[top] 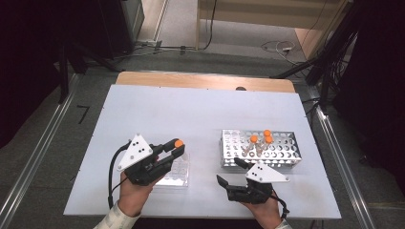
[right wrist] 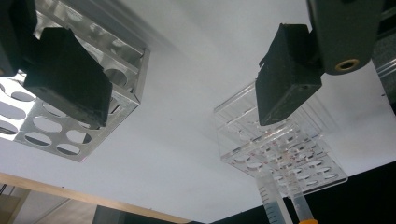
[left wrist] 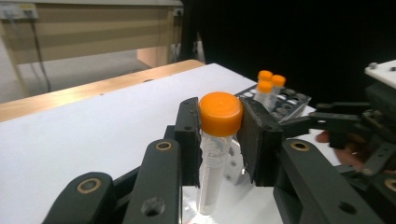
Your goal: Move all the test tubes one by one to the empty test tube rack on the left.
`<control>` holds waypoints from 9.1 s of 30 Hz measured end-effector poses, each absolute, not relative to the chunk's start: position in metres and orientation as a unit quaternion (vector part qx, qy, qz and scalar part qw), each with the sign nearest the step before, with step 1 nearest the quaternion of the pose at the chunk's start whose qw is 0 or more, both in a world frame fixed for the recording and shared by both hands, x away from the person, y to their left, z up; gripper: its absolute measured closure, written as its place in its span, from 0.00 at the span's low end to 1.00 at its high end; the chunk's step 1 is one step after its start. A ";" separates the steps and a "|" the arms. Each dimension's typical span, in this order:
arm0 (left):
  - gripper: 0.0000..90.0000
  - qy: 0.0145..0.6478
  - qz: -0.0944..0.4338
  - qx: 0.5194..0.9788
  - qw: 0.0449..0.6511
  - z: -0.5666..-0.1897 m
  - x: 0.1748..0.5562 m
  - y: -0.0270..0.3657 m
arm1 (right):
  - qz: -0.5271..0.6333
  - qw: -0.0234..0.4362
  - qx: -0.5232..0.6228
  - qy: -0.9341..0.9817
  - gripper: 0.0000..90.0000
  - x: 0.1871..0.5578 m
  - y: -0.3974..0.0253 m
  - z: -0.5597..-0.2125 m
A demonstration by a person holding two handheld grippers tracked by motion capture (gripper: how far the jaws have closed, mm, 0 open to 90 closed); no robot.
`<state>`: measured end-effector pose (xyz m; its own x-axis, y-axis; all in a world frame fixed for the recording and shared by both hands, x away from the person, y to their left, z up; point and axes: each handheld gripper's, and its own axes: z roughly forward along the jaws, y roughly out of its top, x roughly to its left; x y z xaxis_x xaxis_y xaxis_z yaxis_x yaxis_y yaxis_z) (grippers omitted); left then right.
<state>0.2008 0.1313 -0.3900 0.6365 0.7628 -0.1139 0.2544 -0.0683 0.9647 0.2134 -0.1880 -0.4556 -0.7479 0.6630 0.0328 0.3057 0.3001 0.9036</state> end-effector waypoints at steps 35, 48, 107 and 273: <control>0.78 0.436 0.293 0.685 0.505 -0.399 0.196 0.182 | 0.502 0.178 0.307 0.788 0.20 0.214 -0.188 -0.456; 0.78 0.445 0.288 0.691 0.491 -0.407 0.200 0.183 | 0.502 0.180 0.307 0.788 0.20 0.213 -0.187 -0.457; 0.23 0.438 0.243 0.697 0.513 -0.417 0.202 0.176 | 0.508 0.192 0.323 0.775 0.20 0.216 -0.198 -0.451; 0.76 0.301 0.163 0.765 0.546 -0.429 0.209 0.057 | 0.505 0.180 0.266 0.801 0.80 0.214 -0.146 -0.458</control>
